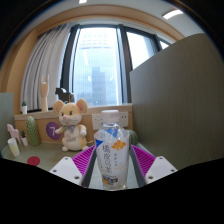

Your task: Pour water

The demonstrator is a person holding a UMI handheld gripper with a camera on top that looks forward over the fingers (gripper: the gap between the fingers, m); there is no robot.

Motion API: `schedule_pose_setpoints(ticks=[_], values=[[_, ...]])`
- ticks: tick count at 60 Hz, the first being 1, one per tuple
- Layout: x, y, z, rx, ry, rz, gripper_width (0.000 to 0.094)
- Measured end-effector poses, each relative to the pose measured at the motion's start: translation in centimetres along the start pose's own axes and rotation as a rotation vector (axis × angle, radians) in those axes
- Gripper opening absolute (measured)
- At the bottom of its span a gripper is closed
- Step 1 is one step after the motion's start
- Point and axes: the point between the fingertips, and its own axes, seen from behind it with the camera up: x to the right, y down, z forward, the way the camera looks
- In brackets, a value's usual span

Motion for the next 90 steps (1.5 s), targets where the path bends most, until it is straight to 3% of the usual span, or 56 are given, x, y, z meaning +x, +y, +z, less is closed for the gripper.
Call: schedule_pose_setpoints(ticks=[4, 10, 19, 33, 45, 71, 80, 90], values=[[0.2, -0.3, 0.6, -0.005, -0.008, -0.001, 0.0540], [0.3, -0.1, 1.1, 0.003, 0.019, -0.049, 0.0480], [0.3, -0.5, 1.0, 0.026, 0.055, -0.125, 0.0294], [-1.4, -1.1, 0.7, 0.026, 0.086, -0.187, 0.0294], [-10.6, -4.1, 0.2, 0.065, 0.060, -0.488, 0.0292], [-39.5, -5.0, 0.1, 0.270, -0.065, -1.322, 0.0293], [-45.1, -3.4, 0.8, 0.344, -0.054, -1.660, 0.0293], [-48.9, -2.4, 1.3, 0.483, -0.041, -1.998, 0.0295]])
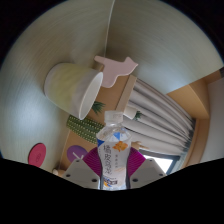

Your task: Pour water

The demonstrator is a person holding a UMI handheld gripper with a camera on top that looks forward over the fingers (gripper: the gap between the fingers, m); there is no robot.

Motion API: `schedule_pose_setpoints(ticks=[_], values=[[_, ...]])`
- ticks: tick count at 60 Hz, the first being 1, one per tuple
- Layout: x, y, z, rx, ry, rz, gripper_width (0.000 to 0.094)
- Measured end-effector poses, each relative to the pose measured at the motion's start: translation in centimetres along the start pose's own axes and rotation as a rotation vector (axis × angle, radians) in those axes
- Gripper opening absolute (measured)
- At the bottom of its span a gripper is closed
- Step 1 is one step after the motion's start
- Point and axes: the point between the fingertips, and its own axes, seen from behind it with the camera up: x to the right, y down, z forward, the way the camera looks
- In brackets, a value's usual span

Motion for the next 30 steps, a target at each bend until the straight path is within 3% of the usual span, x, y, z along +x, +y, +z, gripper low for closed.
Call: schedule_pose_setpoints(ticks=[16, 30], values=[[1.0, -3.6, 1.1, 0.113, 0.072, -0.404, 0.0293], [0.4, -3.4, 1.6, 0.093, 0.060, -0.414, 0.0296]])
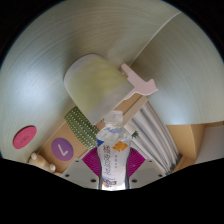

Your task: Pour water

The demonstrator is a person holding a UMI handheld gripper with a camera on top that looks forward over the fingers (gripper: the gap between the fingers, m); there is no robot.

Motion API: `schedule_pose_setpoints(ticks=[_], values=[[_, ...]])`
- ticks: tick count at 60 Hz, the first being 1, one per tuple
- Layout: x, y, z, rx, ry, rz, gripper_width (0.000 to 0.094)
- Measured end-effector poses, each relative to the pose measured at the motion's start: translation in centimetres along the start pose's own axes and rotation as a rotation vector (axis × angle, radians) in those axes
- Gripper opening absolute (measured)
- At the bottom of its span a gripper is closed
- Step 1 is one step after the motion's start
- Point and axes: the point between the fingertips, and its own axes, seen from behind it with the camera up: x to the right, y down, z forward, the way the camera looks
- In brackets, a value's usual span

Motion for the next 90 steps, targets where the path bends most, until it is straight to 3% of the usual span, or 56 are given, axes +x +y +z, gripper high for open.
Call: schedule_pose_setpoints(ticks=[7, 22, 28, 43, 55, 76, 87, 90], values=[[0.8, 2.5, -0.1, -0.074, 0.005, 0.272, 0.0296], [2.7, 9.6, -2.5, -0.230, 0.008, 1.251, 0.0294], [1.9, 12.5, -3.5, -0.240, -0.011, 1.634, 0.0294], [-5.9, 12.9, -4.9, -0.331, -0.089, 2.248, 0.0294], [-11.4, 8.4, -4.4, -0.350, -0.179, 2.338, 0.0294], [-12.4, 6.5, -4.1, -0.319, -0.179, 2.348, 0.0316], [-12.3, 6.5, -4.2, -0.314, -0.180, 2.353, 0.0509], [-12.6, 6.3, -4.7, -0.330, -0.197, 2.339, 0.0601]])
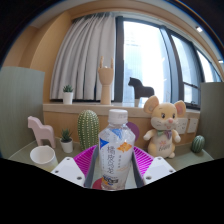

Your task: Pour water

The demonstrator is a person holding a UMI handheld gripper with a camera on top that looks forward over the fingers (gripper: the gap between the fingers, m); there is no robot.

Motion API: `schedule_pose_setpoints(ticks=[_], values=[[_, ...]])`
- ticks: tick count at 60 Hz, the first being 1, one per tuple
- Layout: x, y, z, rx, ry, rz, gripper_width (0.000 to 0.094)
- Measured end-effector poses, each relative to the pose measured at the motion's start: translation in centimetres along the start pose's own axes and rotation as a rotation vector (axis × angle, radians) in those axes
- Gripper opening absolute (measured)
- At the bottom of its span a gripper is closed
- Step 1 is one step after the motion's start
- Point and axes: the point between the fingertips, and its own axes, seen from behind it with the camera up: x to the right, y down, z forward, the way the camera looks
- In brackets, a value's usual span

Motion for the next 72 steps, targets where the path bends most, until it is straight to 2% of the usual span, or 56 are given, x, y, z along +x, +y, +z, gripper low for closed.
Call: schedule_pose_setpoints(ticks=[4, 7, 15, 23, 37, 49, 58, 72], values=[[0.1, -0.1, -1.0, 0.009, 0.008, -0.020, 0.0806], [-0.2, 0.3, -2.0, 0.001, 0.005, -0.038, 0.0868], [0.0, 2.1, -5.8, -0.051, 0.040, -0.002, 0.0854], [-1.8, 4.3, -10.9, -0.086, 0.018, 0.061, 0.0854], [-5.7, 5.9, -20.2, -0.101, -0.001, 0.065, 0.0847], [-8.6, 4.1, -25.8, -0.129, -0.026, 0.082, 0.0851], [-9.1, 1.2, -28.5, -0.098, -0.045, 0.088, 0.0851], [-8.2, -2.6, -31.4, -0.030, -0.019, 0.092, 0.0849]])
